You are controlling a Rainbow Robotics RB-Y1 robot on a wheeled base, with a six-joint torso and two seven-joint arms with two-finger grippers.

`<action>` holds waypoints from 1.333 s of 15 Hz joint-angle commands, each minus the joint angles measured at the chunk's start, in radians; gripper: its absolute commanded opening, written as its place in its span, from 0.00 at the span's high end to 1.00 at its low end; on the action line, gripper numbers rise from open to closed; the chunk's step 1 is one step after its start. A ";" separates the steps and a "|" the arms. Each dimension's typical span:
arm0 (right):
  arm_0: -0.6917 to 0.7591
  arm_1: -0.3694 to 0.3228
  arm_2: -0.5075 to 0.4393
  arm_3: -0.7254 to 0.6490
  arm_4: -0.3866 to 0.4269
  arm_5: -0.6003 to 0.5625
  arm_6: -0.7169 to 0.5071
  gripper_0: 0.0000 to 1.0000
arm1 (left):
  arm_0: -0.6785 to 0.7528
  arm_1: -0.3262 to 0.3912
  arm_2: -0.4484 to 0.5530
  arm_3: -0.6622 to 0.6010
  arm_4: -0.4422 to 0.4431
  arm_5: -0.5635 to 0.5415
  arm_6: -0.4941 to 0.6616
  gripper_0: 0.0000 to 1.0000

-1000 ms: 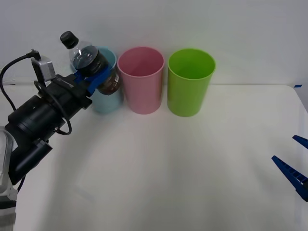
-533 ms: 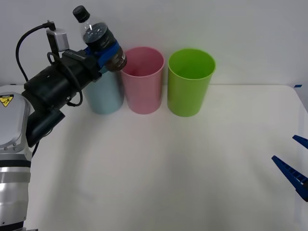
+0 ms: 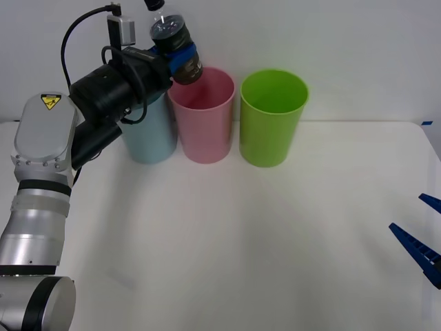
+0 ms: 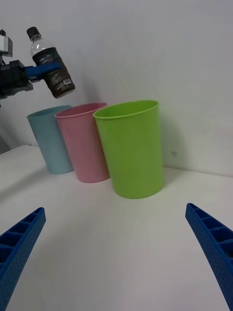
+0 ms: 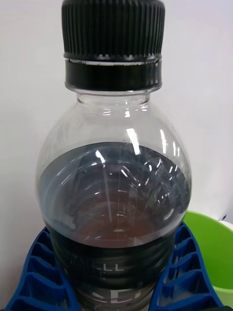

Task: Grasp the object on the table and drop it into the matching bin: aluminum can to the light blue bin, PET bottle to the pink bin.

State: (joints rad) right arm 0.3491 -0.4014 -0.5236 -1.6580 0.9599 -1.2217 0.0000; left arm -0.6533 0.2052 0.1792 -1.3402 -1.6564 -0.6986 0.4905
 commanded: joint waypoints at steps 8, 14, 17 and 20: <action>0.000 0.000 0.000 0.000 0.000 0.000 0.000 0.00 | -0.019 -0.015 -0.009 0.023 -0.019 0.022 0.000 0.00; 0.000 0.000 0.000 0.000 0.000 0.000 0.000 0.00 | -0.019 -0.021 -0.017 0.023 -0.017 0.045 0.010 0.00; 0.000 0.000 0.000 0.000 0.000 0.000 0.000 0.00 | -0.017 -0.021 -0.015 0.023 0.004 0.044 0.011 0.00; 0.000 0.000 0.000 0.000 0.000 0.000 0.000 0.00 | 0.003 -0.012 -0.015 0.023 0.046 0.025 -0.003 0.00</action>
State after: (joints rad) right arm 0.3491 -0.4014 -0.5236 -1.6580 0.9599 -1.2217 0.0000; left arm -0.6563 0.1899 0.1639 -1.3175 -1.6236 -0.6671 0.4924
